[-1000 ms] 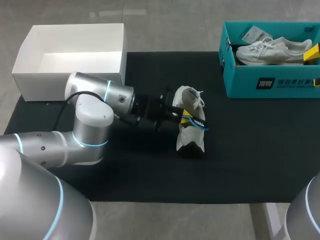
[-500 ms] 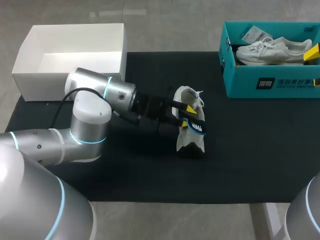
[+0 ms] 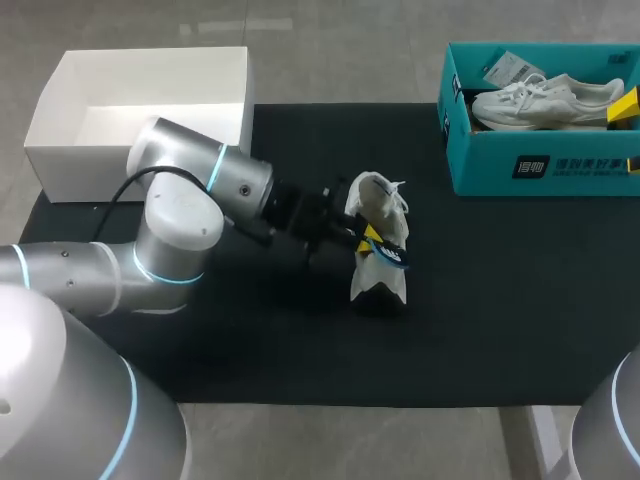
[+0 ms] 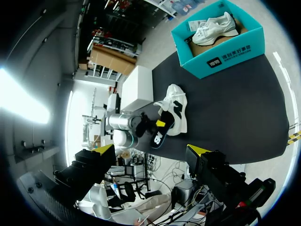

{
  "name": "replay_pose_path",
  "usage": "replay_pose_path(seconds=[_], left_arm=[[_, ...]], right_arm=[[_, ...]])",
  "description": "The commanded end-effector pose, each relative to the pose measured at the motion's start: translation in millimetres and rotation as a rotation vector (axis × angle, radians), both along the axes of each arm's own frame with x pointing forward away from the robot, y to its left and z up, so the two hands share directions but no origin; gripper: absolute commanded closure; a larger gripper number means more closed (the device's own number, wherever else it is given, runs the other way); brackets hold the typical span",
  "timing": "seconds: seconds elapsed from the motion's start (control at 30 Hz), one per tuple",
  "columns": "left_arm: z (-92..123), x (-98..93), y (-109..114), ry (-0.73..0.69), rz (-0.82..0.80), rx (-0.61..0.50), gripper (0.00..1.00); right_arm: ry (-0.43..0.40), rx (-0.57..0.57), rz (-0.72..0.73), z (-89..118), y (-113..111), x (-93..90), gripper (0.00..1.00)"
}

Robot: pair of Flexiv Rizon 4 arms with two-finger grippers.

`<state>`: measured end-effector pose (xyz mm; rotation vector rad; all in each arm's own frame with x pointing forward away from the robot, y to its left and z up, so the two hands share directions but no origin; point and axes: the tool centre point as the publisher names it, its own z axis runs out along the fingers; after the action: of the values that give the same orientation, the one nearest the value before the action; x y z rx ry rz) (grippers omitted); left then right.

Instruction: Take the shoe out of the shoebox, open the shoe tongue, remove and reinsert the insole, then place the shoe into the shoebox

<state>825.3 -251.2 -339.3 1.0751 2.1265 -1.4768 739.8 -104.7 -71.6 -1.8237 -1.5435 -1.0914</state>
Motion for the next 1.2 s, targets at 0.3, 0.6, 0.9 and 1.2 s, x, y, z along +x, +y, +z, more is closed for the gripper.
replay_pose_path(seconds=[0.3, 0.6, 0.9, 1.2], left_arm=[[-16, 23.3, -6, 0.016, 0.040, 0.053, 1.00], [-3, 14.4, -6, 0.125, 0.037, -0.046, 1.00], [11, 4.6, -5, 0.135, 0.027, -0.073, 0.11], [15, -2.1, -6, 0.096, 0.011, -0.036, 0.67]], right_arm=[[0.003, -0.003, 0.000, 0, 0, 0.9, 0.00], [0.003, -0.003, 0.000, 0, 0, 0.9, 0.00], [0.003, -0.003, 0.000, 0, 0, 0.9, 0.00], [0.003, -0.003, 0.000, 0, 0, 0.9, 0.00]])
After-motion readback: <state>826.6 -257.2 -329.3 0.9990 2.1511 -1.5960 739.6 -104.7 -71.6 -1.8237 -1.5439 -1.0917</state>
